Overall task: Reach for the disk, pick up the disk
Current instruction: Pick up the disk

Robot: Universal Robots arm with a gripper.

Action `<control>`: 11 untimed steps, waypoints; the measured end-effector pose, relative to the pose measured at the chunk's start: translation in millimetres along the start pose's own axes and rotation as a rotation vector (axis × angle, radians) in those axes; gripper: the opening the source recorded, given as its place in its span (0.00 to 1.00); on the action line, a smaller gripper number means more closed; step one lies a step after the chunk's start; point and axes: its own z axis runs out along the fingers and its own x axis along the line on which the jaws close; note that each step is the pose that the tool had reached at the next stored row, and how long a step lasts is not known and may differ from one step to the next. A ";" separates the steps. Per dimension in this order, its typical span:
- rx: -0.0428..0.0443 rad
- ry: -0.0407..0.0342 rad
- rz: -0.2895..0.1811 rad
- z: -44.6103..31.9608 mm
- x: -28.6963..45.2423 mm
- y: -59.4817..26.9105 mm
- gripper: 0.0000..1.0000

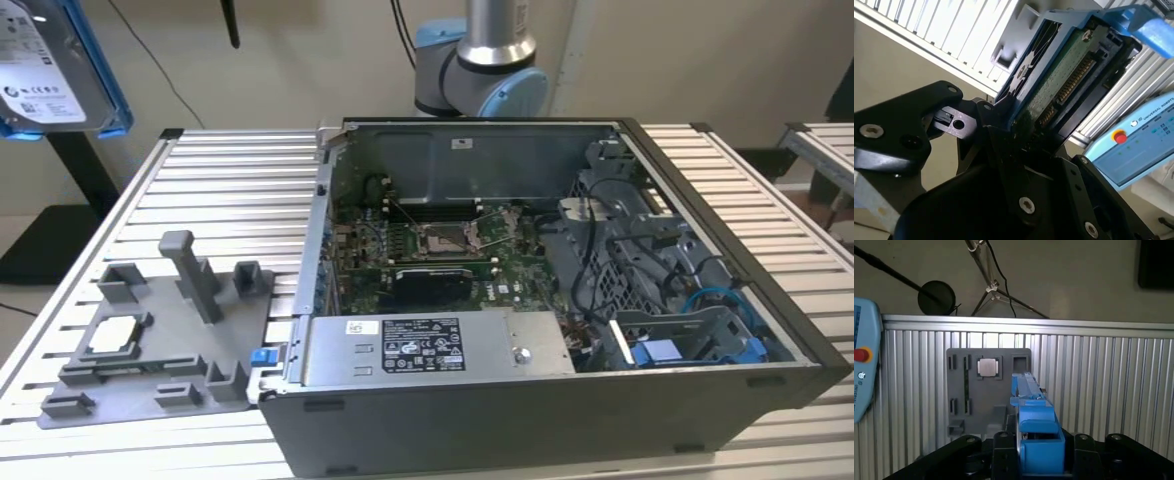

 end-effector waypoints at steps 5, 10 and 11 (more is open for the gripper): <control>-0.0003 0.0001 0.000 0.0 0.1 -8.6 0.00; -0.0005 0.0001 0.000 0.2 0.3 -19.5 0.00; -0.0007 0.0002 0.000 0.1 0.3 -21.9 0.00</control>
